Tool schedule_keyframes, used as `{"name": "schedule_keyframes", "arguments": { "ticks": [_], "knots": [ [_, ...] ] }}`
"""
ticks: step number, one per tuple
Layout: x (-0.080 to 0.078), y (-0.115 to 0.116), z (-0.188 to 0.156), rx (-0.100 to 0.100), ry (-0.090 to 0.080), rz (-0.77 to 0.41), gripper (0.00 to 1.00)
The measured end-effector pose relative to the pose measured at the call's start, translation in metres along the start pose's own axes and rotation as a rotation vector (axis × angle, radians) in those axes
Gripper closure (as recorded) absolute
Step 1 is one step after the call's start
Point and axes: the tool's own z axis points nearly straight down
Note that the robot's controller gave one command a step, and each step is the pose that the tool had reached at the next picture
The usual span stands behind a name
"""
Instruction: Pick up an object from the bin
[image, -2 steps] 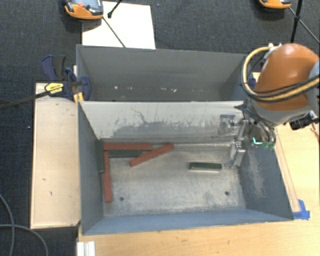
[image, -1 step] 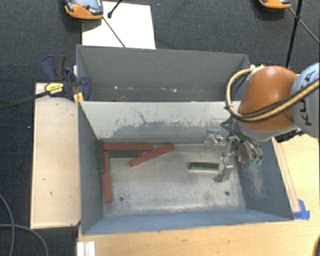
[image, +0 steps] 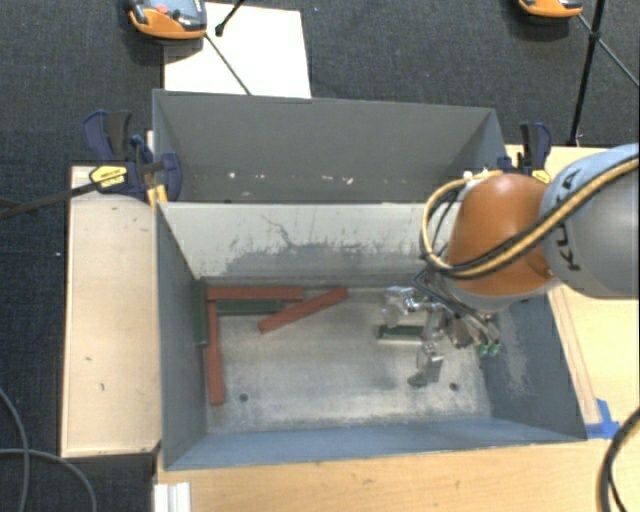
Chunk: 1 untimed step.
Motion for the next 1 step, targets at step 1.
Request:
{"name": "schedule_keyframes", "arguments": {
  "ticks": [1],
  "knots": [
    [-0.0196, -0.014, 0.0319, -0.003, 0.005, -0.221, 0.0]
  ]
}}
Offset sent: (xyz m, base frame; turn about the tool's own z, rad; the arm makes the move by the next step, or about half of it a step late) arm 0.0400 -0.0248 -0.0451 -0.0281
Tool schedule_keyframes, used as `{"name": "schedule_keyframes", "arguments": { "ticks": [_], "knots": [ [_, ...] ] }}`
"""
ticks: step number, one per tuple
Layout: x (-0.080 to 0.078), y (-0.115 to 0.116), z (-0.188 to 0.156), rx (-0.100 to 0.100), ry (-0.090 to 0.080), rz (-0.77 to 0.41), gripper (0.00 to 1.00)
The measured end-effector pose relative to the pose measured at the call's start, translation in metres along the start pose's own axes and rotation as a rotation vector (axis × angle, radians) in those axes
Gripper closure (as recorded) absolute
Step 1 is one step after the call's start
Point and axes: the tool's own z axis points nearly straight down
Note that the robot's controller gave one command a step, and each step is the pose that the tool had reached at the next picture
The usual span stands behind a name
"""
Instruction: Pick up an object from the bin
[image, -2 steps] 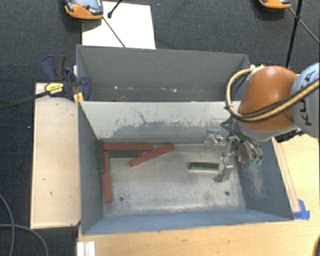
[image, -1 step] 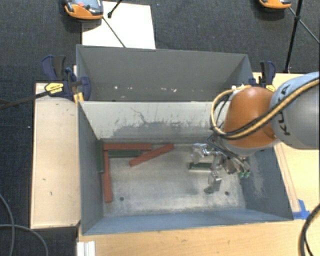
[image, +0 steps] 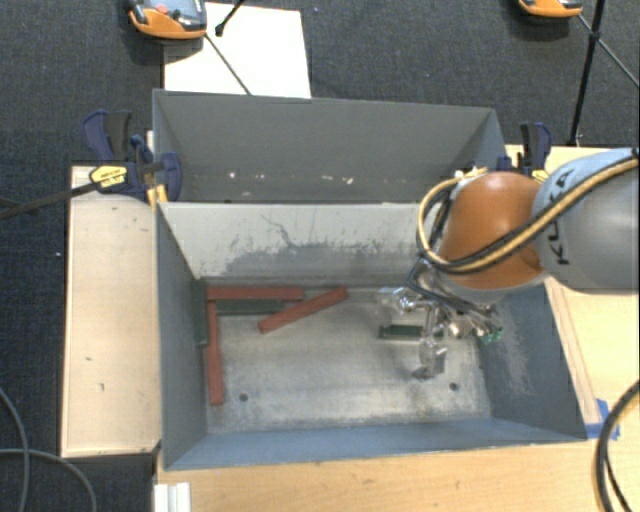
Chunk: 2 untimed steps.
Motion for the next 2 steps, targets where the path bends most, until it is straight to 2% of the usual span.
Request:
{"name": "schedule_keyframes", "arguments": {
  "ticks": [1, 2],
  "knots": [
    [-0.0107, -0.0216, 0.0125, 0.002, -0.004, 0.193, 1.0],
    [-0.0107, -0.0215, 0.0124, 0.002, -0.003, 0.193, 1.0]
  ]
}}
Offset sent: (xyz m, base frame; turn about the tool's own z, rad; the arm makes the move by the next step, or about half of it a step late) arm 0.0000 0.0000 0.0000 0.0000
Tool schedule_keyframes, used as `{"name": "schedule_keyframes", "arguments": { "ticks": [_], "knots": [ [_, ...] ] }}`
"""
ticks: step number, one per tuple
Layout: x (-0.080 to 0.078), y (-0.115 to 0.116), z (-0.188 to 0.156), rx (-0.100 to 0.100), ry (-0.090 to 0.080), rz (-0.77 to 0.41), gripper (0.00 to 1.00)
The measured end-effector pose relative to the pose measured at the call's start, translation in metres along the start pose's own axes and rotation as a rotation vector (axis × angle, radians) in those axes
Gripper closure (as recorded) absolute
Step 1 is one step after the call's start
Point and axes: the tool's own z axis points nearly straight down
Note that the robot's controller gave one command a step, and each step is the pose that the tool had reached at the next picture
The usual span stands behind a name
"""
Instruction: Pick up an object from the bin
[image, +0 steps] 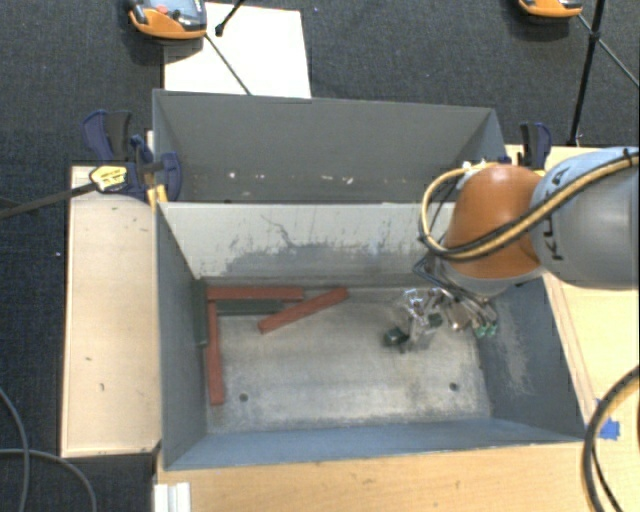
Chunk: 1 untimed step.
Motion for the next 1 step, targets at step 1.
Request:
{"name": "schedule_keyframes", "arguments": {
  "ticks": [1],
  "knots": [
    [-0.001, -0.008, -0.181, 0.002, -0.004, -0.055, 1.0]
  ]
}}
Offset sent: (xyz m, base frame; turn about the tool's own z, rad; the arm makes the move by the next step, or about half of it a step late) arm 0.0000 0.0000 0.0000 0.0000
